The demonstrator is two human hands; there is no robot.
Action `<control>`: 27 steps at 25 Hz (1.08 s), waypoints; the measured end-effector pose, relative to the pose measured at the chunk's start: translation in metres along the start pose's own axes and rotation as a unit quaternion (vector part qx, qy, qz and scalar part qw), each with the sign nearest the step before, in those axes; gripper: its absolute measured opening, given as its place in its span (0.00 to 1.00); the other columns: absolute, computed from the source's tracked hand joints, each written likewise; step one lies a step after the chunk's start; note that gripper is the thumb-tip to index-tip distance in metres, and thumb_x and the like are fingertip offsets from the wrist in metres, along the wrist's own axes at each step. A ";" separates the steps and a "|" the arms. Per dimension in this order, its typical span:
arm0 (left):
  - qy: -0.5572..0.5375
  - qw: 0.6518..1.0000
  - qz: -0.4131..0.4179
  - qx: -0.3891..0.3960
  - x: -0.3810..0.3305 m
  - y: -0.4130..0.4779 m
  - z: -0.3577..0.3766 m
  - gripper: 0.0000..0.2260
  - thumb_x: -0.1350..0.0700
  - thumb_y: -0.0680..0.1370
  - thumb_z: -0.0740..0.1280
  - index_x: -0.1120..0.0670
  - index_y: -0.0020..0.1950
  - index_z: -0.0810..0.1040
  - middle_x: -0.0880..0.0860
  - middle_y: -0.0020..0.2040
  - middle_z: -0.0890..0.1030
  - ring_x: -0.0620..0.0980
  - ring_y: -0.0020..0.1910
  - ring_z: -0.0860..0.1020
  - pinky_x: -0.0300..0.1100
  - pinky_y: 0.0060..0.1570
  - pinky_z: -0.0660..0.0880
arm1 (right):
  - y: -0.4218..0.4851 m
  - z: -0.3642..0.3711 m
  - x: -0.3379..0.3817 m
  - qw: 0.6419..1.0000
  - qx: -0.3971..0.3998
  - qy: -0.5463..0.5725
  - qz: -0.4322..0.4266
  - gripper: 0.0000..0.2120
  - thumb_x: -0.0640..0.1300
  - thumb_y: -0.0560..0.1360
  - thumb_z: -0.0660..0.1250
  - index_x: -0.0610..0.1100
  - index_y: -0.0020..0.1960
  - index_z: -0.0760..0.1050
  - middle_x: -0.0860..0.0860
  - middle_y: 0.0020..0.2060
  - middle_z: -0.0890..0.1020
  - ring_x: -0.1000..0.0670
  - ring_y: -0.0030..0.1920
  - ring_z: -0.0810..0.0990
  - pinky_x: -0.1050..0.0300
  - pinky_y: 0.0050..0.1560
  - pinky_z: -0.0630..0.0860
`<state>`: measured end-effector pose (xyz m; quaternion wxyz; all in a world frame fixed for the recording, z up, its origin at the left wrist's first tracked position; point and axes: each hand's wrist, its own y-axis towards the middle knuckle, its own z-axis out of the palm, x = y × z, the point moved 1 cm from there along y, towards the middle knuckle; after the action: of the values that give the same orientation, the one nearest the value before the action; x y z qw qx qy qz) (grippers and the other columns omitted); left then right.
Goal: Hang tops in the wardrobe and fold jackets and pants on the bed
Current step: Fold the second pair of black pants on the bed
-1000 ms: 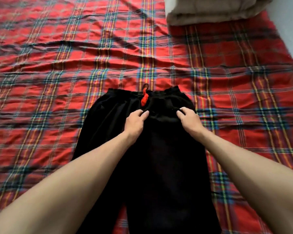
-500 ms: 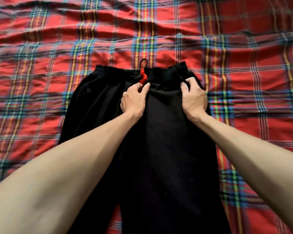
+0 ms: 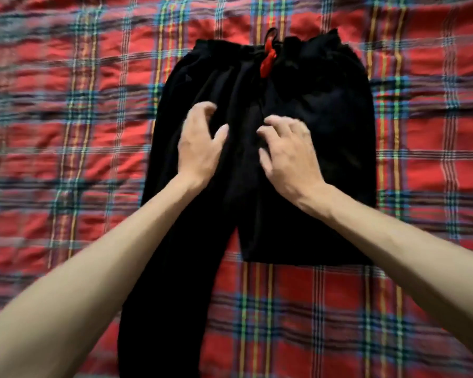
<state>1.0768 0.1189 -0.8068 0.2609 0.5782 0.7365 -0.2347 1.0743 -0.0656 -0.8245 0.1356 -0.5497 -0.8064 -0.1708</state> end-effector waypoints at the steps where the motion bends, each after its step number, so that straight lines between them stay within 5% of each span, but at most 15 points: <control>1: 0.016 0.999 -0.026 -0.030 0.026 -0.041 -0.024 0.18 0.55 0.76 0.69 0.59 0.64 0.72 0.56 0.60 0.76 0.53 0.61 0.73 0.45 0.64 0.68 | -0.025 -0.002 0.030 0.999 0.004 0.053 -0.005 0.13 0.46 0.74 0.63 0.44 0.57 0.76 0.46 0.56 0.77 0.43 0.57 0.74 0.47 0.60 0.69; 3: 0.025 0.987 -0.156 -0.040 0.086 -0.131 -0.068 0.20 0.55 0.78 0.68 0.61 0.66 0.70 0.60 0.62 0.74 0.58 0.63 0.71 0.50 0.66 0.66 | -0.096 0.006 0.081 0.989 0.059 0.136 0.026 0.08 0.44 0.74 0.64 0.45 0.53 0.76 0.47 0.48 0.78 0.44 0.49 0.76 0.47 0.52 0.72; 6: 0.002 0.939 -0.342 0.045 0.161 -0.261 -0.109 0.15 0.52 0.80 0.65 0.58 0.64 0.72 0.57 0.56 0.79 0.59 0.59 0.76 0.49 0.55 0.70 | -0.205 0.032 0.137 0.938 0.172 0.235 0.187 0.08 0.45 0.76 0.67 0.46 0.54 0.76 0.49 0.47 0.81 0.44 0.50 0.80 0.50 0.52 0.74; 10: -0.003 0.931 -0.341 0.131 0.220 -0.366 -0.139 0.05 0.54 0.80 0.66 0.55 0.51 0.79 0.51 0.44 0.82 0.53 0.48 0.80 0.46 0.44 0.70 | -0.305 0.056 0.217 0.853 0.249 0.268 0.373 0.11 0.51 0.76 0.69 0.47 0.56 0.78 0.52 0.45 0.84 0.49 0.48 0.81 0.55 0.48 0.72; 15: -0.060 0.895 -0.355 0.264 0.255 -0.442 -0.159 0.09 0.50 0.79 0.68 0.50 0.40 0.74 0.45 0.35 0.77 0.47 0.38 0.75 0.44 0.39 0.68 | -0.375 0.075 0.292 0.787 0.288 0.262 0.478 0.08 0.46 0.74 0.67 0.44 0.52 0.77 0.51 0.46 0.83 0.46 0.50 0.81 0.52 0.48 0.75; 17: -0.076 0.891 -0.349 0.280 0.252 -0.451 -0.164 0.09 0.49 0.80 0.66 0.48 0.42 0.72 0.42 0.38 0.76 0.40 0.39 0.75 0.39 0.43 0.71 | -0.387 0.074 0.302 0.754 0.265 0.301 0.520 0.04 0.41 0.75 0.66 0.45 0.49 0.76 0.51 0.44 0.82 0.47 0.48 0.80 0.54 0.48 0.75; 20: -0.150 0.896 -0.343 0.240 0.237 -0.445 -0.179 0.12 0.49 0.80 0.66 0.58 0.50 0.76 0.45 0.45 0.81 0.38 0.43 0.78 0.34 0.46 0.73 | -0.386 0.065 0.310 0.687 0.193 0.402 0.573 0.03 0.37 0.77 0.63 0.43 0.50 0.71 0.49 0.43 0.79 0.51 0.43 0.78 0.65 0.37 0.73; 22: -0.229 0.875 -0.356 0.235 0.222 -0.439 -0.198 0.16 0.45 0.77 0.69 0.57 0.54 0.79 0.48 0.49 0.84 0.44 0.48 0.81 0.37 0.51 0.75 | -0.389 0.058 0.314 0.630 0.168 0.467 0.598 0.14 0.40 0.76 0.66 0.46 0.60 0.68 0.48 0.49 0.81 0.50 0.47 0.81 0.57 0.43 0.78; 24: -0.303 0.831 -0.381 0.268 0.205 -0.437 -0.218 0.19 0.43 0.74 0.71 0.55 0.57 0.82 0.52 0.54 0.85 0.51 0.55 0.82 0.47 0.59 0.76 | -0.391 0.050 0.320 0.639 0.158 0.458 0.597 0.24 0.43 0.73 0.71 0.50 0.63 0.63 0.48 0.51 0.80 0.47 0.49 0.82 0.46 0.47 0.81; 27: -0.391 0.768 -0.393 0.320 0.171 -0.442 -0.251 0.15 0.53 0.79 0.67 0.59 0.63 0.78 0.57 0.59 0.83 0.55 0.59 0.81 0.50 0.59 0.76 | -0.391 0.024 0.340 0.739 0.172 0.345 0.552 0.20 0.46 0.72 0.74 0.47 0.58 0.69 0.50 0.48 0.78 0.49 0.49 0.79 0.56 0.45 0.74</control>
<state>0.5840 0.3084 -0.7106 0.2115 0.1466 0.6159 -0.7446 0.5867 0.0983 -0.7576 0.5668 -0.7697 -0.2752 -0.1023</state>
